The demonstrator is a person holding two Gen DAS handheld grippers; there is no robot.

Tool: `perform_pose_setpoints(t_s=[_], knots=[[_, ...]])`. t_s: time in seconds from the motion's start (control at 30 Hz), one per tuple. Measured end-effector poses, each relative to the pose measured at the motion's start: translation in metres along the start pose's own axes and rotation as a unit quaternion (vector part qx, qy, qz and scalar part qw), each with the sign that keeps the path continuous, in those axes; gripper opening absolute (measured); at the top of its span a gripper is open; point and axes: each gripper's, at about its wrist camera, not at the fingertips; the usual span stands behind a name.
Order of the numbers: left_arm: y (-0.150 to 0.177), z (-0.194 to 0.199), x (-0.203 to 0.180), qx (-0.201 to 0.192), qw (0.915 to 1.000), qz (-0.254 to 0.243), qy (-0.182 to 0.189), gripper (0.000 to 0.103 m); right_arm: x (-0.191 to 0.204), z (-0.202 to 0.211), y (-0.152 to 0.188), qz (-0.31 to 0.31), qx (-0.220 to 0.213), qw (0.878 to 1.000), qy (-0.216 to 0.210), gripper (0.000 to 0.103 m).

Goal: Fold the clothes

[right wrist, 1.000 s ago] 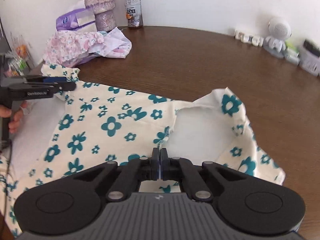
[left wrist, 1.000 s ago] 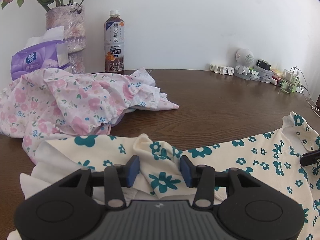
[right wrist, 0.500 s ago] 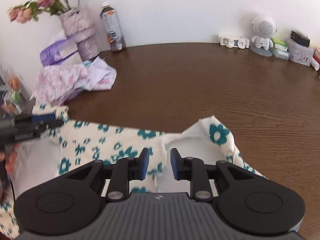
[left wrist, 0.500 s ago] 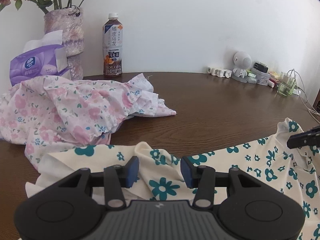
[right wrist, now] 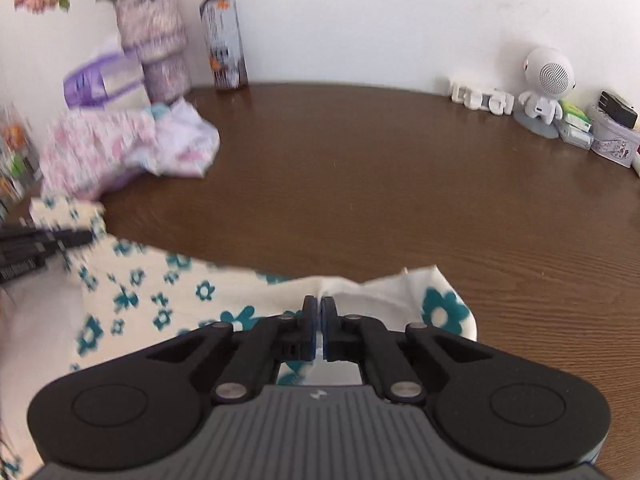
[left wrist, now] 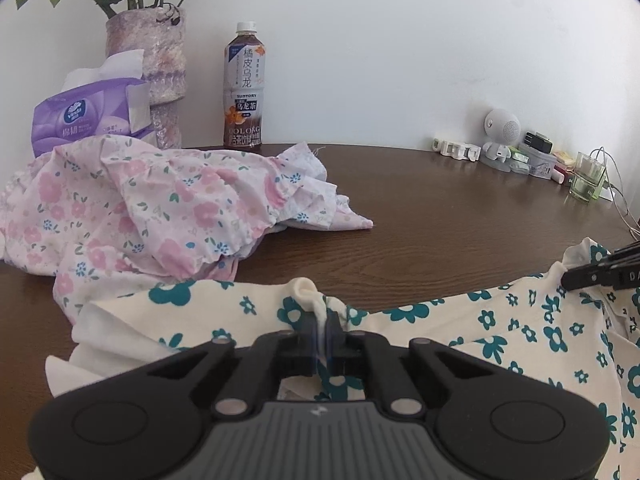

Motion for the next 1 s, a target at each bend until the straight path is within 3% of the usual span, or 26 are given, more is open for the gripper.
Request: perform_pose_setpoints(t_s=[0.07, 0.13, 0.17, 0.2, 0.33, 0.37, 0.4, 0.43, 0.47, 0.57, 0.63, 0.77, 0.83, 0.87, 0.97, 1.0], knots=[[0.0, -0.001, 0.001, 0.001, 1.0, 0.006, -0.001, 0.005, -0.003, -0.001, 0.005, -0.003, -0.008, 1.0, -0.005, 0.004], [-0.003, 0.002, 0.005, 0.001, 0.9998, 0.018, 0.009, 0.014, -0.011, 0.003, 0.004, -0.03, -0.011, 0.999, -0.011, 0.019], [-0.005, 0.004, 0.006, 0.003, 0.9997, 0.018, 0.013, 0.018, -0.016, 0.005, 0.003, -0.044, -0.012, 0.999, -0.014, 0.033], [-0.009, 0.004, 0.005, 0.005, 0.9999, 0.011, 0.009, 0.02, -0.02, 0.006, 0.002, -0.057, -0.014, 0.998, -0.018, 0.036], [-0.022, 0.0, -0.001, 0.014, 0.9997, -0.018, -0.005, 0.037, -0.033, 0.0, -0.005, -0.11, -0.009, 0.993, -0.035, 0.036], [-0.023, -0.002, -0.001, 0.018, 0.9996, -0.018, -0.007, 0.035, -0.036, -0.003, -0.007, -0.123, -0.007, 0.992, -0.038, 0.029], [-0.023, -0.003, -0.002, 0.023, 0.9996, -0.017, -0.009, 0.031, -0.037, -0.006, -0.008, -0.132, -0.004, 0.99, -0.038, 0.016], [-0.024, -0.005, -0.003, 0.027, 0.9994, -0.017, -0.011, 0.007, -0.036, -0.008, -0.01, -0.13, -0.002, 0.991, -0.03, 0.007], [-0.025, -0.007, -0.003, 0.032, 0.9993, -0.016, -0.012, 0.006, -0.036, -0.01, -0.012, -0.129, -0.001, 0.991, -0.026, 0.002], [-0.027, -0.012, -0.005, 0.045, 0.9987, -0.014, -0.018, 0.005, -0.03, -0.004, -0.014, -0.1, -0.021, 0.995, -0.022, 0.002], [-0.025, -0.004, 0.0, 0.031, 0.999, 0.014, -0.03, 0.005, -0.027, -0.001, -0.015, -0.084, -0.036, 0.995, -0.03, 0.002], [-0.015, -0.01, 0.01, 0.039, 0.9962, 0.065, -0.044, 0.006, -0.02, -0.014, -0.014, -0.051, -0.029, 0.998, -0.022, 0.002], [-0.012, -0.009, 0.01, 0.029, 0.9957, 0.073, -0.049, 0.007, -0.018, -0.018, -0.013, -0.042, -0.03, 0.998, -0.022, 0.003], [-0.011, -0.008, 0.009, 0.024, 0.9957, 0.073, -0.052, 0.009, -0.019, -0.016, -0.013, -0.046, -0.027, 0.998, -0.027, 0.009], [-0.014, -0.005, 0.004, 0.023, 0.997, 0.045, -0.058, 0.015, -0.02, -0.009, -0.012, -0.051, -0.026, 0.998, -0.031, 0.04], [-0.015, -0.006, 0.002, 0.024, 0.9973, 0.038, -0.059, 0.015, -0.02, -0.006, -0.011, -0.049, -0.028, 0.998, -0.027, 0.04]])
Point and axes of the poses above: each gripper's, at about its wrist camera, not at the fingertips, and z roughly against the way its jaws point, x to its left, y to its underside, and after that the axes turned 4 degrees about -y, right-handed
